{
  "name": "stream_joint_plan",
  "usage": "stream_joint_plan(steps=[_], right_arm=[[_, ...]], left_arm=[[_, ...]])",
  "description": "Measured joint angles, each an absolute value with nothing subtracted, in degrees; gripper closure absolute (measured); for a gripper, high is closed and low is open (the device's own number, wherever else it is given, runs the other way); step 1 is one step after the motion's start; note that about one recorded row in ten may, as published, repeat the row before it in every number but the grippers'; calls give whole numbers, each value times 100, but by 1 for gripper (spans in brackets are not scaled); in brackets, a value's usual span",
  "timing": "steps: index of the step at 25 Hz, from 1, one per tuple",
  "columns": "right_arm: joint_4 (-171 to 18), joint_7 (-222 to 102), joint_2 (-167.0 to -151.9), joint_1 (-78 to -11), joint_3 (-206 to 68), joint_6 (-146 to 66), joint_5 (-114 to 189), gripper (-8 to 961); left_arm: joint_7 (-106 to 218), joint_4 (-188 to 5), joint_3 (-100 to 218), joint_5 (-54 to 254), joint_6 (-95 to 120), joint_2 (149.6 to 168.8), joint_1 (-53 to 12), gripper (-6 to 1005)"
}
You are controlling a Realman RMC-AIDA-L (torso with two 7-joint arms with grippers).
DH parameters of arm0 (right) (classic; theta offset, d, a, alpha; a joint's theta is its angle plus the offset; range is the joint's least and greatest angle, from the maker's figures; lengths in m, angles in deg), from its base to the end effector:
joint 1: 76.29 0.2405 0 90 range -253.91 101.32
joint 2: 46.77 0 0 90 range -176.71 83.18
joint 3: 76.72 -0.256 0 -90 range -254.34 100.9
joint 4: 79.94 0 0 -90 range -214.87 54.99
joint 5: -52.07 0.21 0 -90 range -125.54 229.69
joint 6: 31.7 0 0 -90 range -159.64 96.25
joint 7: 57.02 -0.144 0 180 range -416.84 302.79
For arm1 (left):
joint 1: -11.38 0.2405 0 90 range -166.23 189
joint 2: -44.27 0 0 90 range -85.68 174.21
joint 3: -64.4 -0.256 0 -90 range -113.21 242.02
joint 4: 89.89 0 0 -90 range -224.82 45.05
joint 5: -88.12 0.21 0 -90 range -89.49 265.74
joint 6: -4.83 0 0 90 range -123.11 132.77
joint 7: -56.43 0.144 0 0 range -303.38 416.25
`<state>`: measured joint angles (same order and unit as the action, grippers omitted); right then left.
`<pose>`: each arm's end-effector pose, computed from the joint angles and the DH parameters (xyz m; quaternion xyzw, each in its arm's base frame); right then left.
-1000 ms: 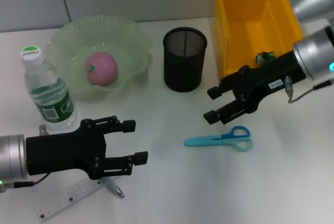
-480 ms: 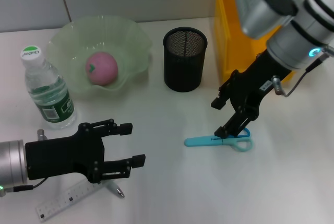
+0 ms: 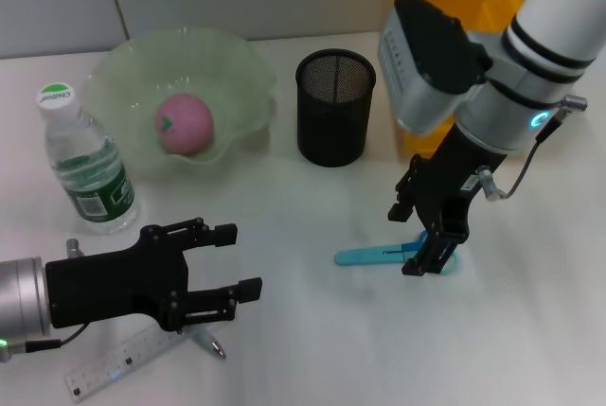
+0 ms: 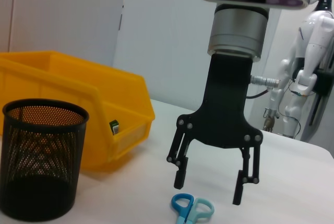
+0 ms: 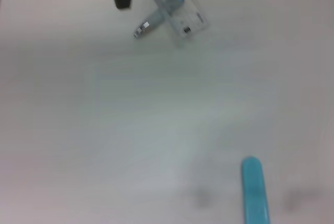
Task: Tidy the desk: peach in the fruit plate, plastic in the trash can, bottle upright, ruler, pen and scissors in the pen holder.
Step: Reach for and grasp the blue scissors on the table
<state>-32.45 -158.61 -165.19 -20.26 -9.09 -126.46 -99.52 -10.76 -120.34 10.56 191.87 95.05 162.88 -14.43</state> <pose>0.1585 0.3823 -0.0245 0.9706 -0.0215 0.2371 0.0347 -0.2667 0.2894 -0.0363 -0.9487 -0.1607 -0.2625 0.0722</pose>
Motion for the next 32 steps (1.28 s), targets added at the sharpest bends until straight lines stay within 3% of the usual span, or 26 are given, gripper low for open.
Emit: stream_joint_plan(steps=[28, 32], right_arm=[[-3770, -15878, -16635, -1969, -373, -11835, -10078, 232], [-3826, -15881, -16638, -1969, -298, -11736, -10048, 297]], left_arm=[[-1173, -11968, 1034, 19183, 9492, 16285, -1378, 214], [-1186, -11967, 1046, 19183, 9511, 16283, -1383, 213]])
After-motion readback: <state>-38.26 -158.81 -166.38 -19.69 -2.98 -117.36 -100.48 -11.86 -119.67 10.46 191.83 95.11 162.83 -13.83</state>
